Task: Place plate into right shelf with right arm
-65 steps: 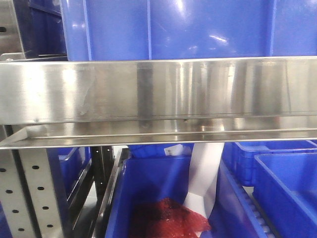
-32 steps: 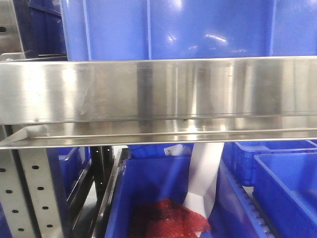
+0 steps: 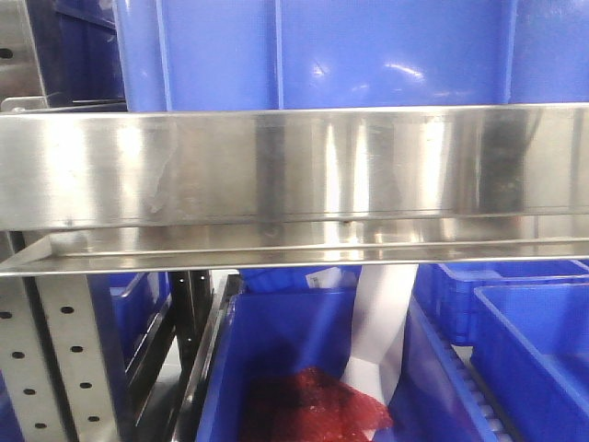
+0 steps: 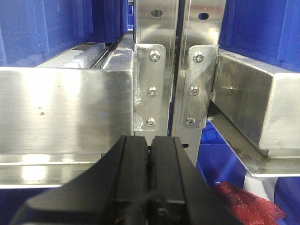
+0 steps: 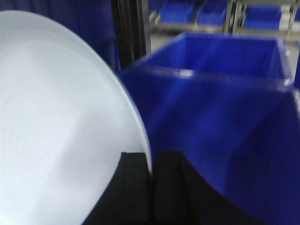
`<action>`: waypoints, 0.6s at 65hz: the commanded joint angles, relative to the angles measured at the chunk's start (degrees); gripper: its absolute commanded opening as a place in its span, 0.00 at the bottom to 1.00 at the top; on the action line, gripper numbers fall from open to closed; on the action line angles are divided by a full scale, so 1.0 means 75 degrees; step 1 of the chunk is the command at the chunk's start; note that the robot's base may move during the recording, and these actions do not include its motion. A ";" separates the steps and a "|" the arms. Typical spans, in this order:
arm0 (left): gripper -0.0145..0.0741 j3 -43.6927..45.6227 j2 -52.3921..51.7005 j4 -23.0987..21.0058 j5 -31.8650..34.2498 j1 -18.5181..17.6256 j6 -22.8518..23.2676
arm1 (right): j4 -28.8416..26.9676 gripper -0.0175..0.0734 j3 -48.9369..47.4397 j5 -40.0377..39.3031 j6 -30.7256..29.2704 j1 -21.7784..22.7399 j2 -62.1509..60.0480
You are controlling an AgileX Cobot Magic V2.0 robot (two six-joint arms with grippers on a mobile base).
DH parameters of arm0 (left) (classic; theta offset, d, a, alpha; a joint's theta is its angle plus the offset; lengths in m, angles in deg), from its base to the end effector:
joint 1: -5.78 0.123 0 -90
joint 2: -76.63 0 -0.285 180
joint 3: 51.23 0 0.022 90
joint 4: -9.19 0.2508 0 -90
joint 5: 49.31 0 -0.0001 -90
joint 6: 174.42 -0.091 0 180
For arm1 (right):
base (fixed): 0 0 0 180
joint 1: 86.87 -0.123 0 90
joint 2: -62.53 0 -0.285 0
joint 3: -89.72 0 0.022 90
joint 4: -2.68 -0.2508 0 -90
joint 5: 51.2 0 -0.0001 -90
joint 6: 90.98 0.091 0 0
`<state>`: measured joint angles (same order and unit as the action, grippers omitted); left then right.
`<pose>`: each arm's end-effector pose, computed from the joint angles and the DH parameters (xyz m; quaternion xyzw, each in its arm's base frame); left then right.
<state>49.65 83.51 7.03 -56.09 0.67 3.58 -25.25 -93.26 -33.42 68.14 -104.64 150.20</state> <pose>0.0563 -0.0054 0.1921 0.0329 0.7233 -0.0332 0.6890 0.3052 0.1115 0.4364 -0.1249 0.7581 0.1848 0.6129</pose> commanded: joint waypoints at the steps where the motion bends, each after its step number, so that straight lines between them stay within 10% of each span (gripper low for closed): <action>1: 0.11 -0.0062 -0.0040 -0.0031 0.0656 -0.0040 0.0025 | -0.0031 0.40 -0.0345 -0.0506 -0.0026 0.0027 -0.0104; 15: 0.11 -0.0062 -0.0040 -0.0031 0.0656 -0.0040 0.0025 | -0.0031 0.90 -0.0345 -0.0190 -0.0026 0.0004 -0.0080; 39: 0.11 -0.0062 -0.0040 -0.0031 0.0656 -0.0040 0.0025 | -0.0031 0.79 -0.0351 0.0907 -0.0020 0.0316 -0.1210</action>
<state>49.65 83.51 7.03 -56.09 0.67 3.58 -25.00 -93.40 -24.27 68.14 -103.99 146.63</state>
